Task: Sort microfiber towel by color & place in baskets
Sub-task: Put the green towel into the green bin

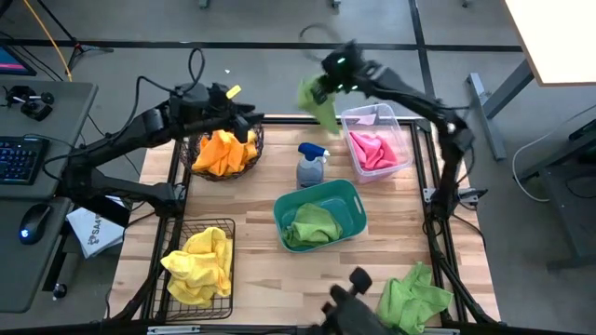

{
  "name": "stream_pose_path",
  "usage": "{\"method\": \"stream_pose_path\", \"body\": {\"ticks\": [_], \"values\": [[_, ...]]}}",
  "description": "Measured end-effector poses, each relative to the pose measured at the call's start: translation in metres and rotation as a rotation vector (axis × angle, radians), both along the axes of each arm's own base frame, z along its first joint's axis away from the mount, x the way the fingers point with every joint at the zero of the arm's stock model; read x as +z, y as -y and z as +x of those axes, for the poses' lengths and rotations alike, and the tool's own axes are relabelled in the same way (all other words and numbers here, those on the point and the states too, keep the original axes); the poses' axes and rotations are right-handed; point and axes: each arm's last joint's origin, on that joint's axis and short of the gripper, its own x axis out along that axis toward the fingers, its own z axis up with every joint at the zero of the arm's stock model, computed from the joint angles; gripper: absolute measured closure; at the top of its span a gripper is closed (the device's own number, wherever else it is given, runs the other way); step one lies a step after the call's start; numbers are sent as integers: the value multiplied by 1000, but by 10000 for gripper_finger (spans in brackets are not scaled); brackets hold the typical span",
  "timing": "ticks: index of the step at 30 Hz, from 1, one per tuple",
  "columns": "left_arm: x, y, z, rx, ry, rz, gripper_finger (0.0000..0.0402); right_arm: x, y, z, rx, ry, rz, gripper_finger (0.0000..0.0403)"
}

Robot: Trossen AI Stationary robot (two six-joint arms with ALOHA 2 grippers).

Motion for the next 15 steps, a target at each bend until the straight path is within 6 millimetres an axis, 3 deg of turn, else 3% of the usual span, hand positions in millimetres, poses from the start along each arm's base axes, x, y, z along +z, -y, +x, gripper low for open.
{"method": "stream_pose_path", "body": {"ticks": [4, 8, 15], "values": [[4, 0, -1, -2, 0, 20, 183, 60, -32, -24, 133, 165, -87, 402], [4, -1, -2, 45, -7, 35, 183, 106, -81, -42, 357, 303, -138, 402], [4, -3, -3, 109, -16, 55, 183, 162, -175, -76, 819, 514, -180, 402]]}}
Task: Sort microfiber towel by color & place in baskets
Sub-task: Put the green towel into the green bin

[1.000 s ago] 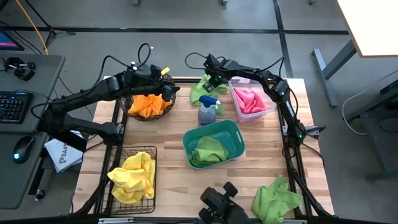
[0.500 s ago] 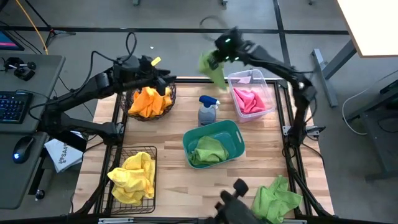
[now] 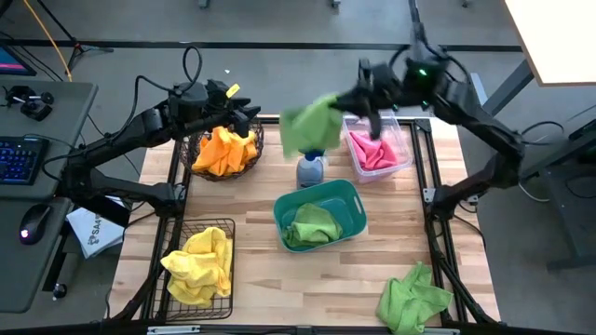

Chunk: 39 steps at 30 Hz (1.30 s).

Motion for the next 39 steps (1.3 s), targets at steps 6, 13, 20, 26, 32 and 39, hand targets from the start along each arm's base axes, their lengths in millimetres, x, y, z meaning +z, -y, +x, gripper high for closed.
{"method": "stream_pose_path", "body": {"ticks": [6, 13, 20, 26, 32, 39], "values": [[3, 1, 2, -56, 7, 40, 183, 12, -62, -15, 133, 10, -2, 403], [2, 7, 5, -284, -1, 43, 183, -31, -103, 15, -135, -229, 41, 403], [0, 32, 13, -510, 1, 5, 183, -115, -132, 49, -159, -443, 217, 403], [4, 58, 21, -610, 55, -3, 183, -170, -157, 48, -151, -585, 312, 403], [9, 80, 25, -558, 98, 28, 183, -201, -166, 42, -151, -683, 303, 403], [15, 95, 33, -477, 198, 32, 183, -230, -152, 38, -213, -764, 293, 403]]}}
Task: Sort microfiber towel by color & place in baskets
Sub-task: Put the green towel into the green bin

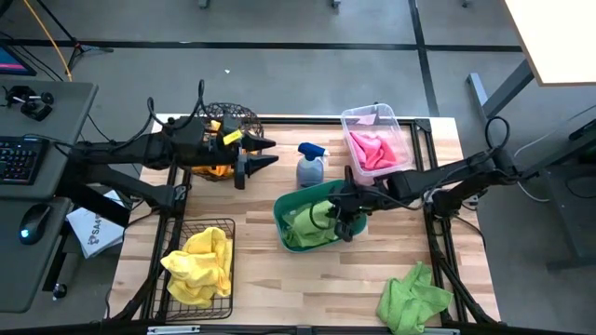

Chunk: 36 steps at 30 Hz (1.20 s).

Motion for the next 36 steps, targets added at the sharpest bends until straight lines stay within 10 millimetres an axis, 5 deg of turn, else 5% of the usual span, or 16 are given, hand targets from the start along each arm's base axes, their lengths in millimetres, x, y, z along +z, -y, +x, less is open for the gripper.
{"method": "stream_pose_path", "body": {"ticks": [8, 18, 22, 28, 36], "values": [[-6, 15, 14, 46, 5, -28, 183, -15, 13, -1, -93, -37, -6, 366], [-15, 19, 30, 44, -10, -42, 183, -19, 22, 4, -87, -32, -156, 142], [-16, 19, 32, 59, -9, -39, 183, -18, 28, 4, -102, -25, -156, 82], [-16, 18, 32, 65, -16, -8, 183, -5, 20, -7, 15, -29, 63, 60], [-17, 16, 32, 72, -24, 24, 183, 17, -13, -43, 105, -40, 149, 71]]}}
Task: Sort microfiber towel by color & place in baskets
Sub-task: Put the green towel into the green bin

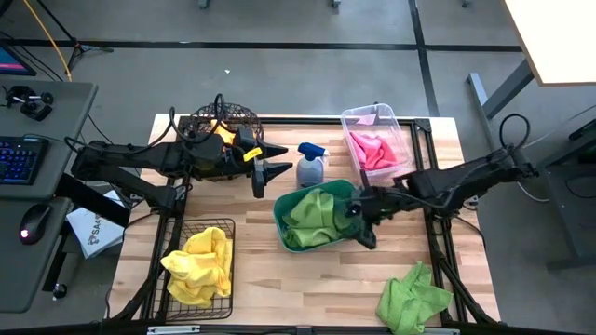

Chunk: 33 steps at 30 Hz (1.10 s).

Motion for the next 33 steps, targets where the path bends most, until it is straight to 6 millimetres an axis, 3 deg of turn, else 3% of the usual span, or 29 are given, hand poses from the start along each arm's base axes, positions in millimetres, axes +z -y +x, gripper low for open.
{"method": "stream_pose_path", "body": {"ticks": [6, 13, 18, 24, 28, 33], "values": [[-1, -4, 0, 14, -15, 1, 183, 7, -30, -21, 39, -70, 168, 73], [-2, -4, 0, 13, -19, 2, 183, -17, -76, -45, 25, -348, 196, 73], [-2, -4, 0, 13, -19, 2, 183, -48, -112, -56, 1, -637, 215, 73], [-2, -4, 0, 13, -19, 1, 183, -100, -153, -61, -74, -994, 231, 73], [-2, -4, 0, 12, -18, 0, 183, -137, -177, -66, -67, -1119, 196, 73], [-2, -4, 0, 13, -15, -7, 183, -170, -189, -74, -147, -1215, 102, 73]]}}
